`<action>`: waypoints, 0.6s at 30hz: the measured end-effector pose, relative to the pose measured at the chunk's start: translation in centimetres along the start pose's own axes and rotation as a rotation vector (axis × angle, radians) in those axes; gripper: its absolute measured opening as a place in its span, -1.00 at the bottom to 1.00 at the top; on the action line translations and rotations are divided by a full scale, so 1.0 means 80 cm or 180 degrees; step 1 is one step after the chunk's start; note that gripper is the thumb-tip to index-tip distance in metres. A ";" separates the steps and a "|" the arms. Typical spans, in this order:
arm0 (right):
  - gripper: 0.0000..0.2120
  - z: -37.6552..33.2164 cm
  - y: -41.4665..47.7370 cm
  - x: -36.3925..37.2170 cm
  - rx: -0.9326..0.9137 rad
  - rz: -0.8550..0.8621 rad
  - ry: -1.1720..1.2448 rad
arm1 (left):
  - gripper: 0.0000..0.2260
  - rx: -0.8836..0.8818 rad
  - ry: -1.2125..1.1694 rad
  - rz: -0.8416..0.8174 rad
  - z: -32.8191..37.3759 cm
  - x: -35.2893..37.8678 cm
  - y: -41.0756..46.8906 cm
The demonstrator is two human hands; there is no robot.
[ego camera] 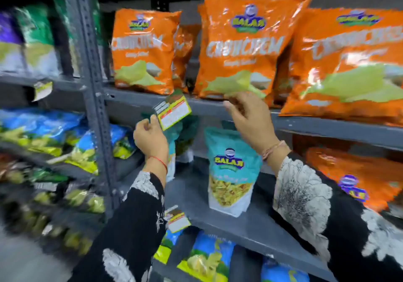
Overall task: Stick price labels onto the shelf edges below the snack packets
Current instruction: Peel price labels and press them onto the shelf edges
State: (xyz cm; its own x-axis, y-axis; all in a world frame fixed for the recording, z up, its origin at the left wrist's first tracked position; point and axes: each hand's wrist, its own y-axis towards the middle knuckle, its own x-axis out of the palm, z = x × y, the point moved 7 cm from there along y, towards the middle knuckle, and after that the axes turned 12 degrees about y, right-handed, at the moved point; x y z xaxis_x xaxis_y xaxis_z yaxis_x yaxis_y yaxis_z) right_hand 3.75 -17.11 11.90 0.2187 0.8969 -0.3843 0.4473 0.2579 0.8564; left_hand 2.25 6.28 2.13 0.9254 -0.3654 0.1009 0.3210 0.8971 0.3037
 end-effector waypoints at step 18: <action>-0.94 -0.002 0.076 0.144 0.0212 -0.0079 -0.0078 | -0.88 -0.1051 -0.1650 -0.1219 -0.048 0.081 0.064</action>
State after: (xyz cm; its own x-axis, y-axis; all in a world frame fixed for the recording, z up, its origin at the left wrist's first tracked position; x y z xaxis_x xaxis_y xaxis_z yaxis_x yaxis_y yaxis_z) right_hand 8.88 -5.19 12.75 0.2275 0.8813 -0.4142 0.5095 0.2548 0.8219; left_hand 10.64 9.46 0.67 0.5475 -0.6666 0.5058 0.7235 0.6808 0.1141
